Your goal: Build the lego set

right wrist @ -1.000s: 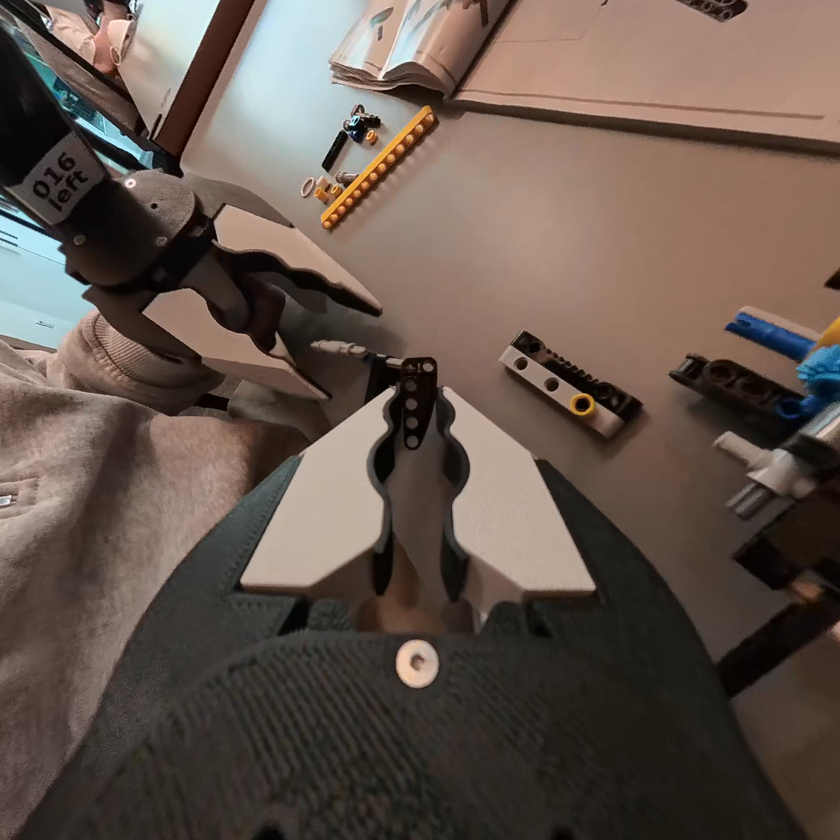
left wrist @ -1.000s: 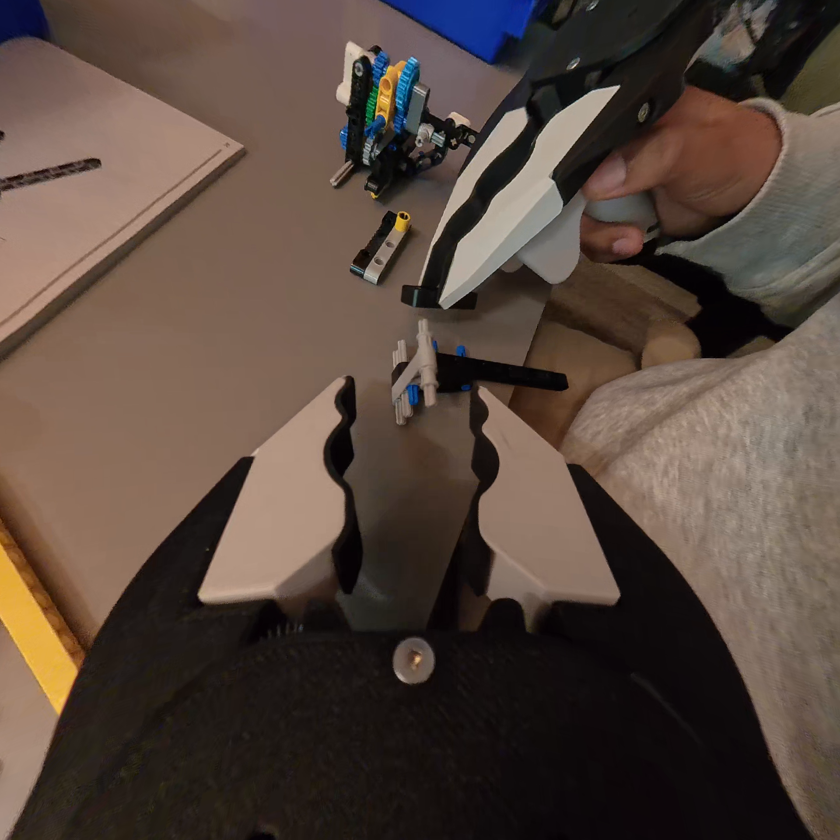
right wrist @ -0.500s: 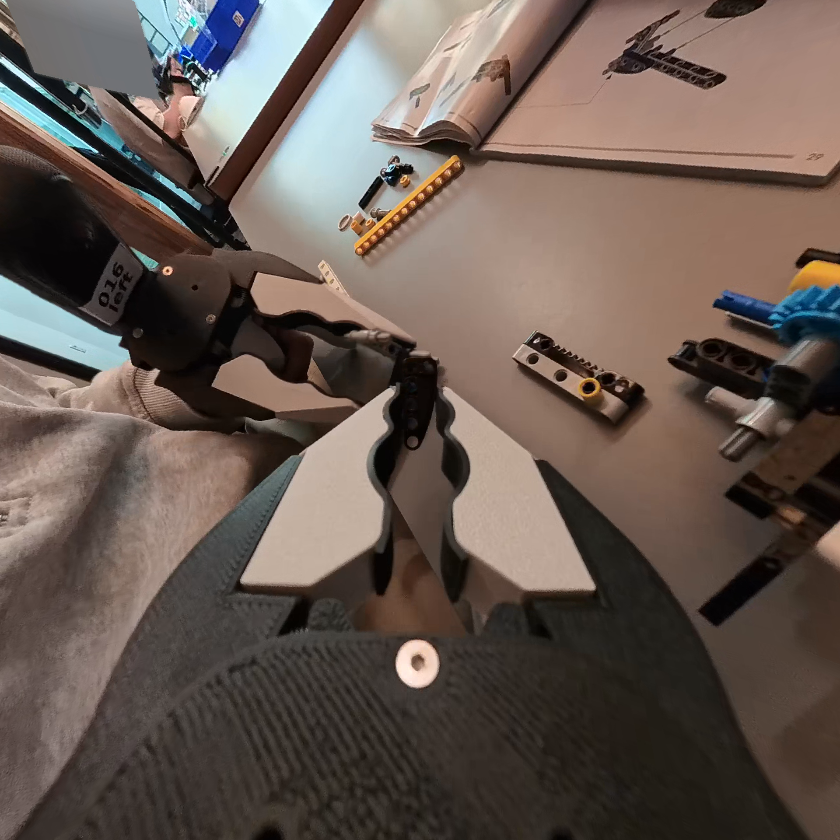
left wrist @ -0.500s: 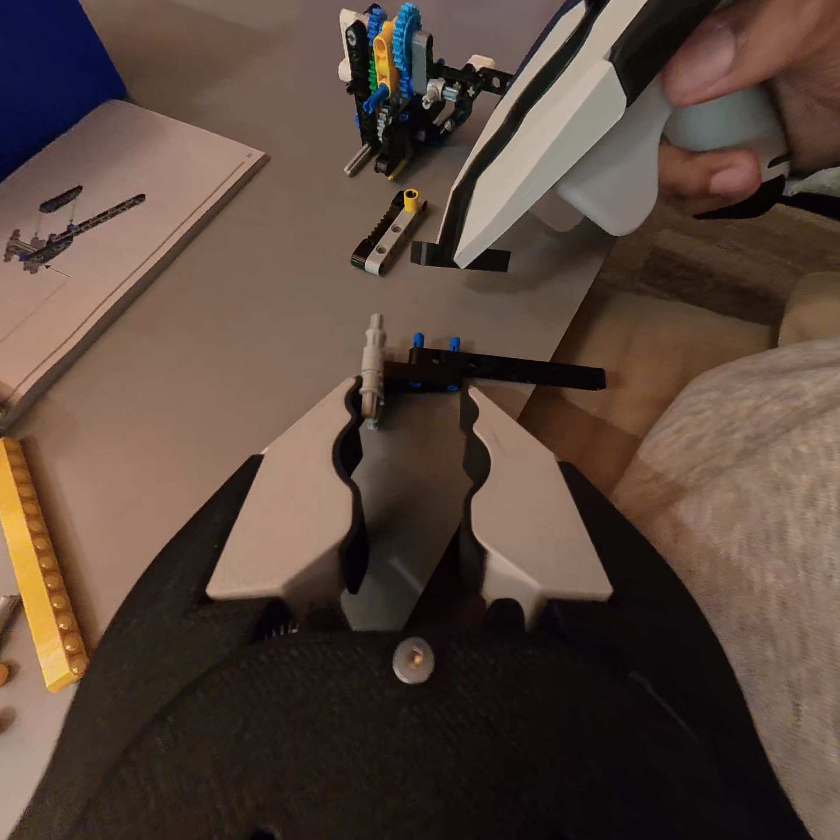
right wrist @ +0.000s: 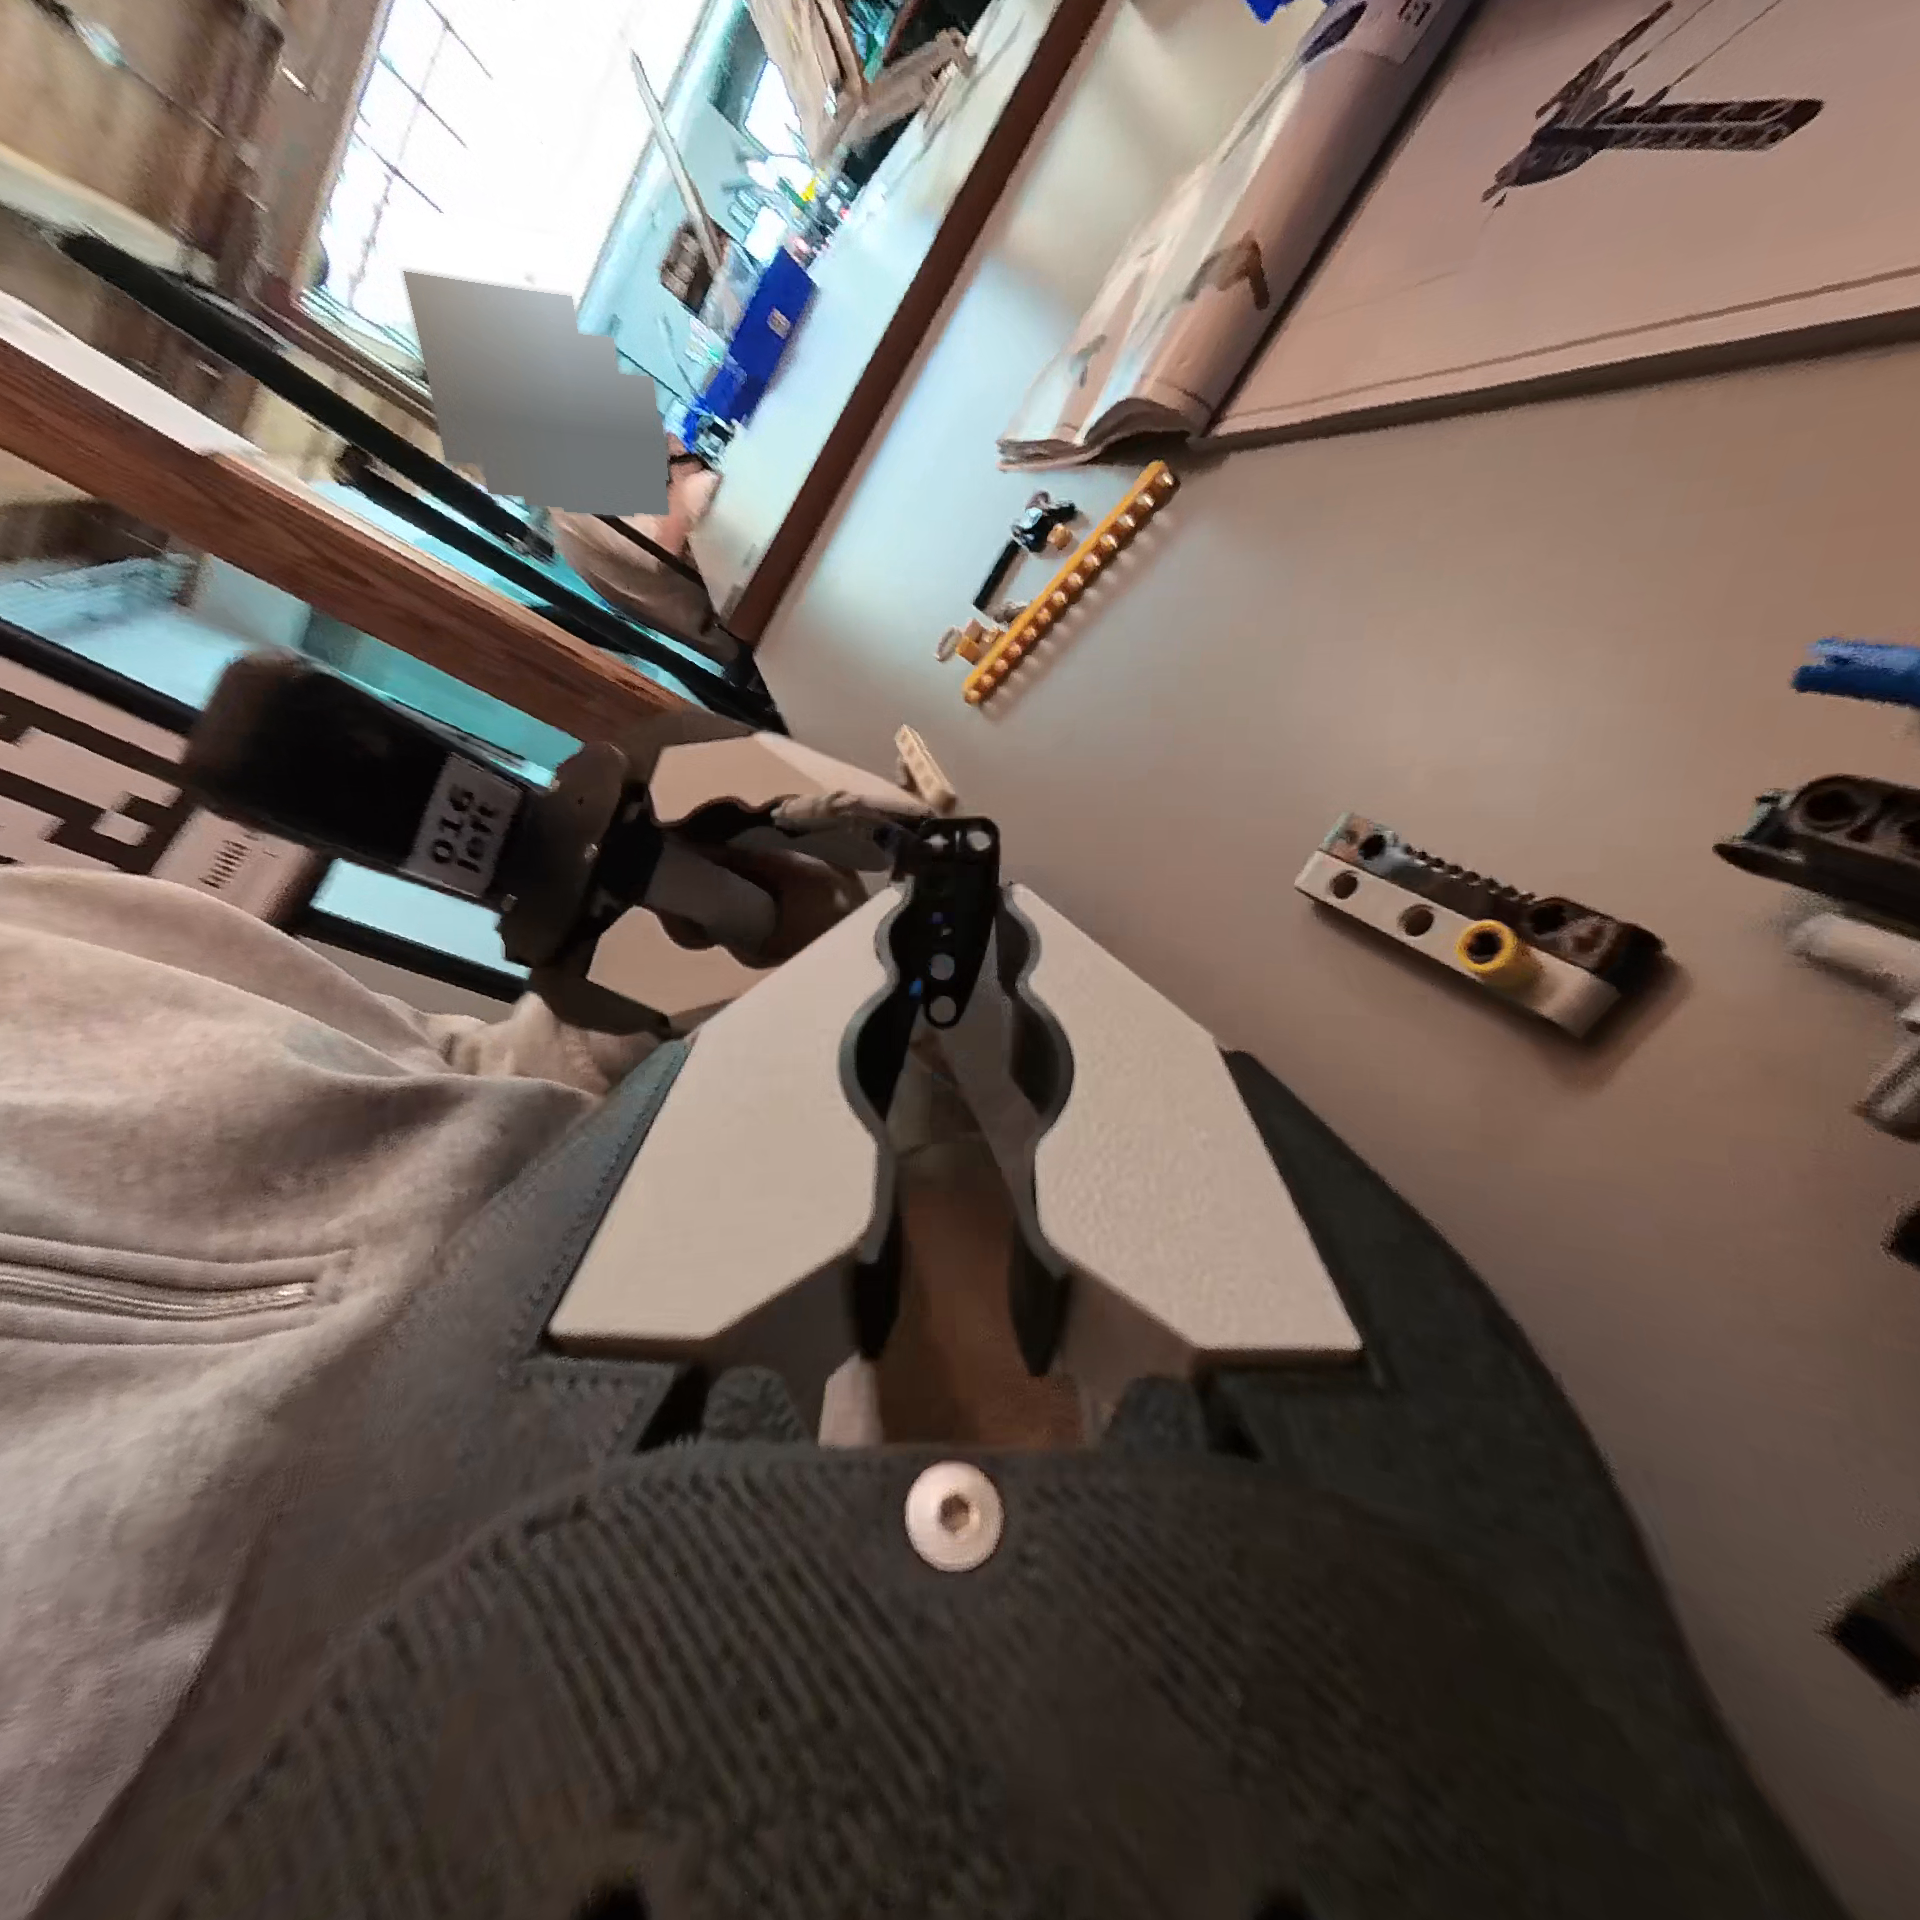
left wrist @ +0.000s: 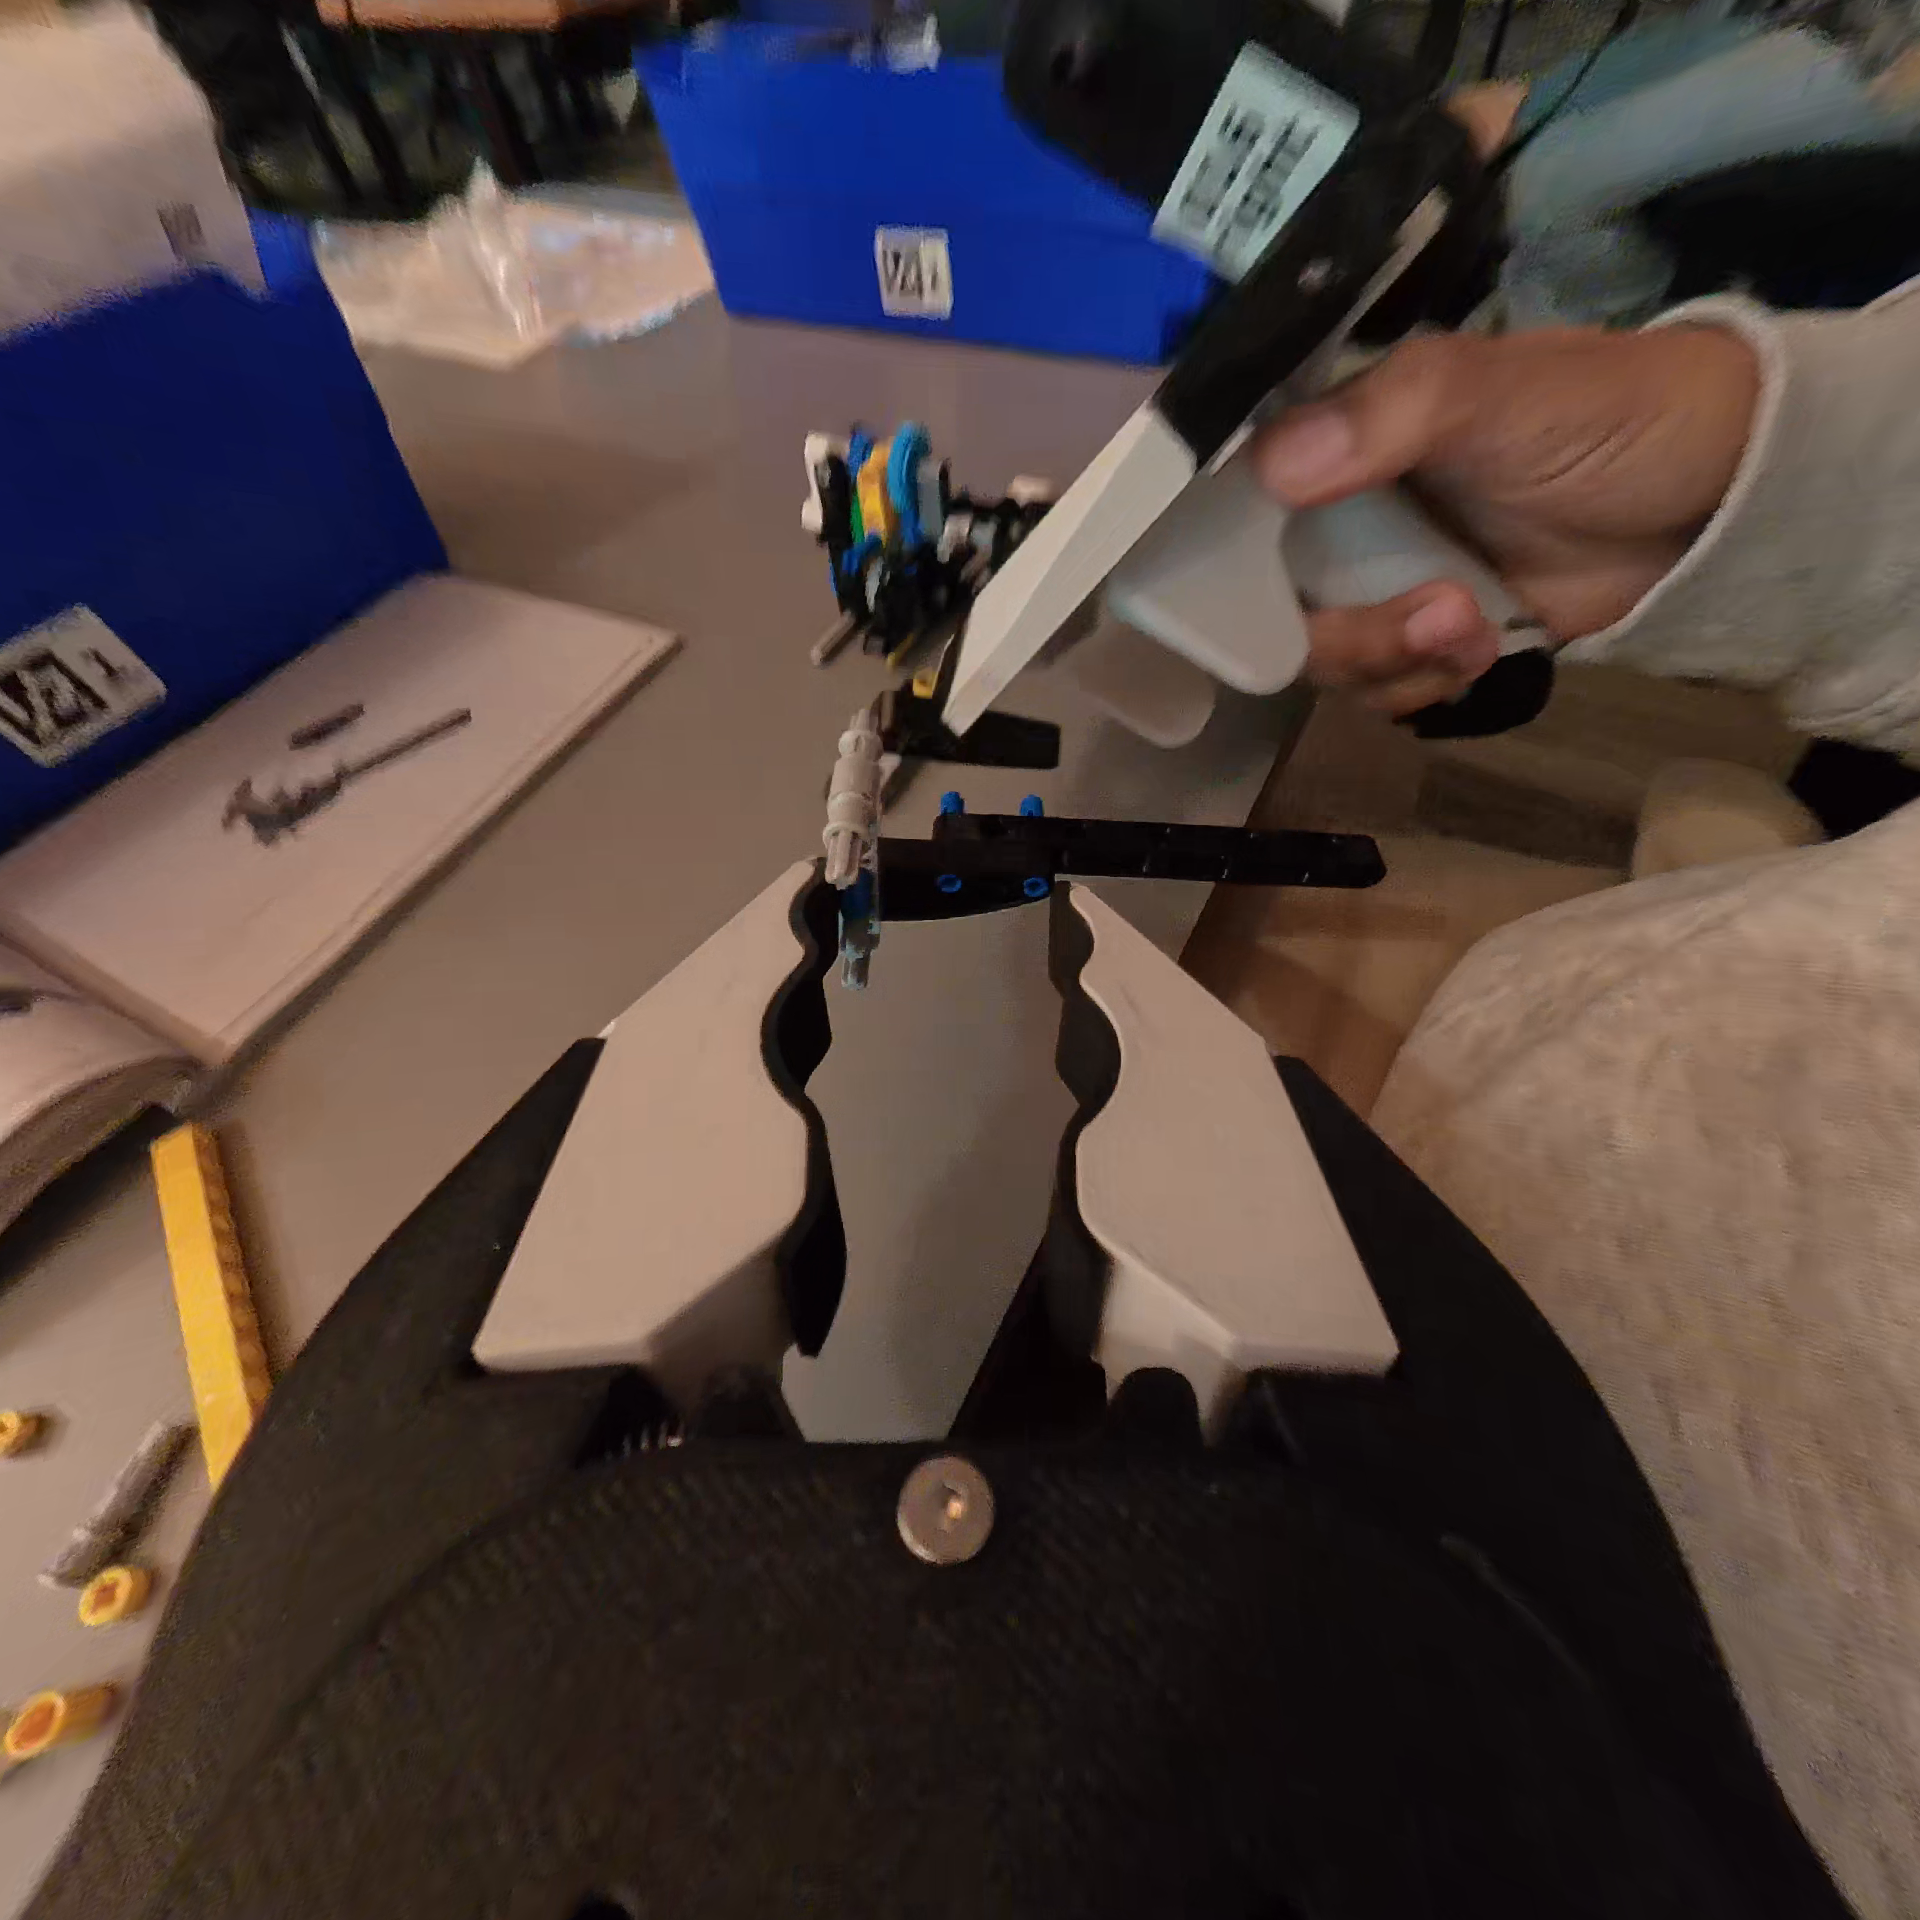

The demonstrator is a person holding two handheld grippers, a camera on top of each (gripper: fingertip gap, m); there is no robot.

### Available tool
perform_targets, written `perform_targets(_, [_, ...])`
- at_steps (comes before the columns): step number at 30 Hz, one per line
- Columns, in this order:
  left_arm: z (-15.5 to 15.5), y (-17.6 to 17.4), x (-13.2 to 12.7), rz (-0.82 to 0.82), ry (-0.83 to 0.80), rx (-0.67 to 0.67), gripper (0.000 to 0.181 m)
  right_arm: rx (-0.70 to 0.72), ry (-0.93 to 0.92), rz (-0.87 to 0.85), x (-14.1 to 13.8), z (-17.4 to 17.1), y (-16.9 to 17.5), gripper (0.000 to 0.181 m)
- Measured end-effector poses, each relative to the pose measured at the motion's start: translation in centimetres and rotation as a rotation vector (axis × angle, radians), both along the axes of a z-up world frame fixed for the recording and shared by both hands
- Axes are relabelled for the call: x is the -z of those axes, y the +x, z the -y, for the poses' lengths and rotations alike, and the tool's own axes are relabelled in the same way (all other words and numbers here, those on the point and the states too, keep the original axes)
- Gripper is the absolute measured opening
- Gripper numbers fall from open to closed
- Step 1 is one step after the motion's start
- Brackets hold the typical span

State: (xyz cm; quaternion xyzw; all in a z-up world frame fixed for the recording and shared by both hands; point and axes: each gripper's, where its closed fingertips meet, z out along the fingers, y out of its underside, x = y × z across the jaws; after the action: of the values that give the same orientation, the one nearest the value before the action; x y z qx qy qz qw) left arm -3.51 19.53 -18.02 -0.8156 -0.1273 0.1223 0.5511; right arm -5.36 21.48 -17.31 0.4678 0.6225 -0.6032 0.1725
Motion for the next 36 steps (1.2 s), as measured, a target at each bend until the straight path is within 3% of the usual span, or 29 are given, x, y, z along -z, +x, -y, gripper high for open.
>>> perform_targets(1, [0.0,0.2,-0.8,-0.029,0.029,0.01,0.038,-0.002,-0.044,0.015,-0.5,0.1,0.0,0.013])
perform_targets(11, [-0.1,1.7,-4.0,-0.219,0.066,0.051,0.038,-0.079,-0.396,0.212,-4.2,0.8,1.2,0.012])
perform_targets(24, [-0.5,2.7,-4.8,-0.228,0.064,0.063,0.038,-0.105,-0.578,0.357,-4.7,0.4,2.5,0.013])
perform_targets(36, [-0.1,2.4,-4.6,-0.191,0.074,0.058,0.038,-0.102,-0.562,0.371,-4.2,1.1,2.5,0.013])
